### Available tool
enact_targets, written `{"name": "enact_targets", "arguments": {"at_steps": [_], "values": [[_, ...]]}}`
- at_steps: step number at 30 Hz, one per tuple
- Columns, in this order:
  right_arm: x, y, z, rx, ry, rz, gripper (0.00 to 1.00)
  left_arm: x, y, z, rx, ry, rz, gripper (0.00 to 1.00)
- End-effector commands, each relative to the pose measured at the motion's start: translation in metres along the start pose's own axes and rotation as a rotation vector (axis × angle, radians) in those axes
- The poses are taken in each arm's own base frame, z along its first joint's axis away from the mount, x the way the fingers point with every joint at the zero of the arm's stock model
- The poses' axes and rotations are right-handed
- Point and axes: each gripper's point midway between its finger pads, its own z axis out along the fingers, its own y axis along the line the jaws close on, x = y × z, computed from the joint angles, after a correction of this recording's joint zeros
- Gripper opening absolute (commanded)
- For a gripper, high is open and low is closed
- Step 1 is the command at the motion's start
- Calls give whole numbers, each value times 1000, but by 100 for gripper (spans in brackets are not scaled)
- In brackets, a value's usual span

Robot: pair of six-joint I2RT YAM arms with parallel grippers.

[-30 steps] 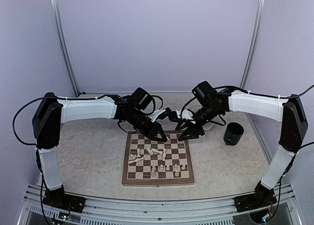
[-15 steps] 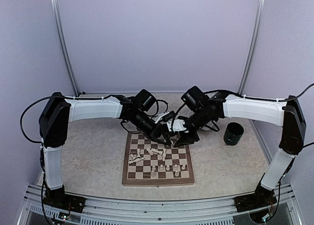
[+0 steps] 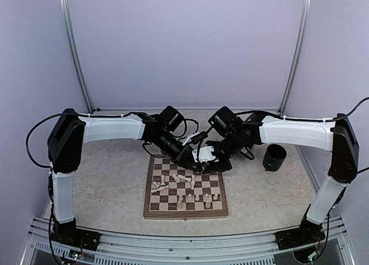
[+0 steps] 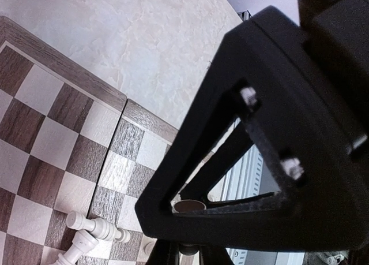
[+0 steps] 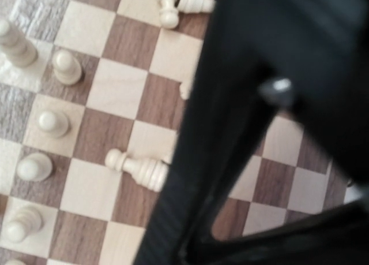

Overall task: Set up the chess pieces on the board
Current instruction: Pass from the left arm to the right

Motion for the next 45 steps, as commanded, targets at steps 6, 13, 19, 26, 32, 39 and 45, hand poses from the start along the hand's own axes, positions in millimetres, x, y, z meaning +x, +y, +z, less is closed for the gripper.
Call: {"name": "enact_targets", "arguments": {"at_steps": [6,13,19,26,32,39,45], "values": [[-2,-1,-3,48,29,-30,33,-9,-2,0,39,-22,10,1],[-4,-8,-4,77,28,-6,22,-13,3,0,27,-39,-9,1],[-4,-5,-3,68,18,14,13,-18,11,-6,-2,-77,-36,9],[9,-7,-3,54,-15,112,10,-16,29,-27,-135,-140,-48,27],[-1,-23,-34,-27,-244,329,10,-33,6,-62,-197,-313,7,37],[-12,-33,-63,-158,-486,530,10,-72,-36,-91,-393,-563,255,39],[-17,-39,-81,-241,-618,613,11,-90,-71,-78,-370,-594,391,42]]}}
